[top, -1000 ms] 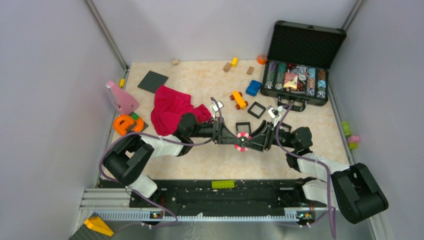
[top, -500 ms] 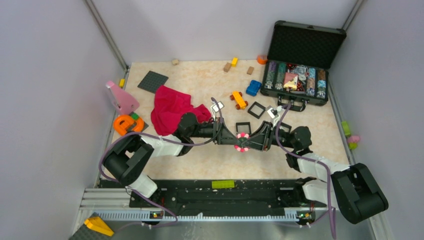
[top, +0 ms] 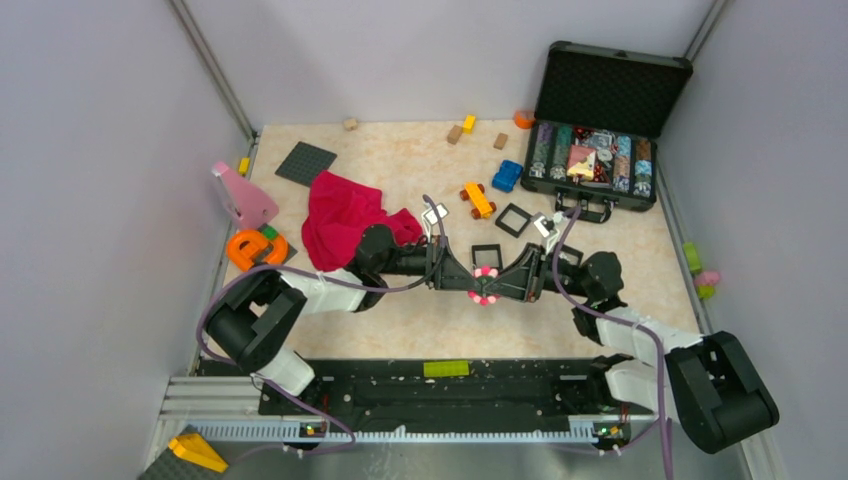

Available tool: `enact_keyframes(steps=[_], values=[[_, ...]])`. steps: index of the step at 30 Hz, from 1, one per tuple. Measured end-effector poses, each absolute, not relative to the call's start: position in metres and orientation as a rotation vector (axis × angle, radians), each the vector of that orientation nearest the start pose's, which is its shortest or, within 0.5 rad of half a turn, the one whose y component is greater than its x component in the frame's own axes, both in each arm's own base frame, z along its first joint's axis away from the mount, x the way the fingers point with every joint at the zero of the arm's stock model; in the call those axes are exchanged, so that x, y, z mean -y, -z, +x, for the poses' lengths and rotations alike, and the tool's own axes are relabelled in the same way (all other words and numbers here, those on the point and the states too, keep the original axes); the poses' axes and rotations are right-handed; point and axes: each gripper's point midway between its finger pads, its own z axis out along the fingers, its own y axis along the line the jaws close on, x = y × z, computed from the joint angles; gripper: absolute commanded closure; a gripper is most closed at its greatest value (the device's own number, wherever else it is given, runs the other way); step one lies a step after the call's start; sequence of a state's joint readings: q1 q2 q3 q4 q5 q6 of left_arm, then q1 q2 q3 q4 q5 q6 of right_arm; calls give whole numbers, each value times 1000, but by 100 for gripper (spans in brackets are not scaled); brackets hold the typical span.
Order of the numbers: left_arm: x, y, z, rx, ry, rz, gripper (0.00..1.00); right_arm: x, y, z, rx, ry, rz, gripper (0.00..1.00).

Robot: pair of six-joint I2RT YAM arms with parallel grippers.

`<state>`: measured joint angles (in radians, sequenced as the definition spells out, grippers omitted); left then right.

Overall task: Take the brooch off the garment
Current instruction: Close the brooch.

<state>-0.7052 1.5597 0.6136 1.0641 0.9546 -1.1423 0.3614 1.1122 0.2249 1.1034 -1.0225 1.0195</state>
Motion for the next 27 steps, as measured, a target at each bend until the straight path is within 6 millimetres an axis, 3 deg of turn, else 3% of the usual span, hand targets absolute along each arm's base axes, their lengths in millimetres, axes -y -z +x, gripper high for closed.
enact_keyframes(steps=[6, 14, 25, 27], values=[[355, -211, 166, -1879, 1998, 584, 100, -243, -202, 169, -1716, -1730, -471, 90], [354, -208, 170, -1887, 1947, 576, 100, -244, -199, 173, -1761, -1726, -444, 99], [353, -211, 174, -1865, 1913, 567, 100, -245, -201, 178, -1773, -1714, -436, 100], [352, -212, 175, -1858, 1907, 568, 95, -245, -202, 179, -1774, -1713, -436, 100]])
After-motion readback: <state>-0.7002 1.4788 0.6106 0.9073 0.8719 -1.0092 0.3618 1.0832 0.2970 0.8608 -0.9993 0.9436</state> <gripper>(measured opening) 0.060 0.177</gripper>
